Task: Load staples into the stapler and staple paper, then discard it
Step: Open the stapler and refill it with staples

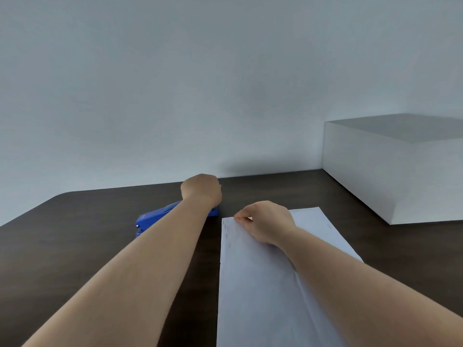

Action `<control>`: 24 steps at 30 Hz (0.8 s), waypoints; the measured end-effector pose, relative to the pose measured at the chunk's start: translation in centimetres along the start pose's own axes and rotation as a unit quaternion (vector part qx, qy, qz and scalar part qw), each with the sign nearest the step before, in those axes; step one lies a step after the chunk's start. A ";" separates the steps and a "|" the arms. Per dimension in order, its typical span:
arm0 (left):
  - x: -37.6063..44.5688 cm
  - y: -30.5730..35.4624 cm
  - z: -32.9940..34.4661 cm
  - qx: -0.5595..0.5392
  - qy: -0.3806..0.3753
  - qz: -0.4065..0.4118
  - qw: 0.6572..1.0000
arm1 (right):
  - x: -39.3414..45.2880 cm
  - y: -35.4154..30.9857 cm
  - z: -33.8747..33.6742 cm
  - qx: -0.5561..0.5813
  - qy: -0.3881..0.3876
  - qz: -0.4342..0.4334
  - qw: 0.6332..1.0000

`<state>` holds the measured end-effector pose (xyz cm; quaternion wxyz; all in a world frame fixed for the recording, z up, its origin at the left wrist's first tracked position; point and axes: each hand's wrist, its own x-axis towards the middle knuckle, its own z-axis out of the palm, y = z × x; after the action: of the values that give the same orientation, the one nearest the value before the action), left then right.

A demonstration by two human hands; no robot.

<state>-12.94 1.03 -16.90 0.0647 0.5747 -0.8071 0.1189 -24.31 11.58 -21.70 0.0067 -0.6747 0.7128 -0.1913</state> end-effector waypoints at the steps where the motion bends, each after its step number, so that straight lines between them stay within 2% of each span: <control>1: -0.3 -0.4 0.0 -0.008 0.011 0.000 1.000 | 0.1 0.0 0.0 0.001 0.001 0.000 1.000; 4: -1.8 -2.5 -0.5 -0.035 0.046 -0.002 0.998 | 0.1 0.1 0.0 0.004 -0.006 0.003 1.000; 8: -5.0 -6.2 0.0 -0.122 -0.032 -0.046 0.991 | -0.1 0.2 -0.1 0.000 -0.019 0.003 1.000; 12: -7.7 -7.7 0.8 -0.128 -0.024 0.003 0.991 | -0.6 -0.1 -0.2 0.005 -0.019 0.018 1.000; 16: -8.9 -7.2 0.5 -0.209 -0.037 0.029 0.977 | -0.5 -1.1 -1.1 -0.017 -0.062 0.010 0.998; 20: -9.2 -6.7 0.8 -0.243 -0.011 0.036 0.969 | 0.0 -4.0 -1.6 0.063 -0.065 -0.041 0.995; 24: -9.0 -6.8 1.0 -0.262 0.007 0.042 0.964 | 0.4 -6.2 -0.4 0.109 -0.131 -0.057 0.984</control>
<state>-3.55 6.88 -19.19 0.2143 0.5019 -0.8331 -0.0901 -18.51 11.21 -19.48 0.1626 -0.7289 0.6407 -0.1781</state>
